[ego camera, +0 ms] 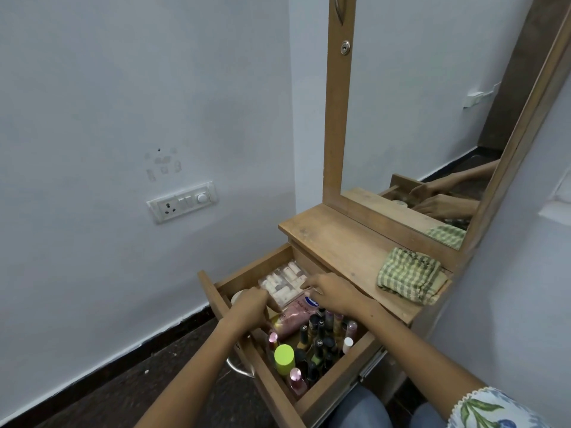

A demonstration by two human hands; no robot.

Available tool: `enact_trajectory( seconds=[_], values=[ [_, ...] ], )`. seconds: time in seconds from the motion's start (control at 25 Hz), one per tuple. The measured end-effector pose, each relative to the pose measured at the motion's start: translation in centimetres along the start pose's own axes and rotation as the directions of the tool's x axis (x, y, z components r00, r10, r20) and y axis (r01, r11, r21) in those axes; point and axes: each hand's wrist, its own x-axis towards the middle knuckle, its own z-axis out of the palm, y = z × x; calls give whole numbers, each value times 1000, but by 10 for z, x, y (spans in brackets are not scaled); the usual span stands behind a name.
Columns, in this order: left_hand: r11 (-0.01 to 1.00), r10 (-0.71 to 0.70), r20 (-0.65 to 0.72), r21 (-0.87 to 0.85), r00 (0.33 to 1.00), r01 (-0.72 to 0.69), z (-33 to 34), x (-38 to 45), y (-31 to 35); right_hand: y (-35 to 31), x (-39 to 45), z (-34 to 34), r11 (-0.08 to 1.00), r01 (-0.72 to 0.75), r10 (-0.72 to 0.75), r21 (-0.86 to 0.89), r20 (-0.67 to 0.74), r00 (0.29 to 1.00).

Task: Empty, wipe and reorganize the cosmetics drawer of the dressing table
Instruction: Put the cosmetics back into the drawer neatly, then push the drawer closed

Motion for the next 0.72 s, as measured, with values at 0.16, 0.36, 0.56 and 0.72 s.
enact_trajectory(
  seconds=[0.16,0.36,0.56,0.72],
  values=[
    [1000,22,-73,-20,997,-23,7,3,5,-12,-10,-3,1000,8,-7,7,-43,999],
    [999,40,-214,-6,976,-42,3,-13,-9,-47,-24,3,998,-61,61,5,-35,998],
    [999,30,-278,42,960,-19,-21,-65,-48,-136,-47,23,980,-157,165,120,-60,985],
    [968,-17,-167,245,986,58,-14,-124,-80,-218,-58,56,956,-281,280,88,25,960]
  ],
)
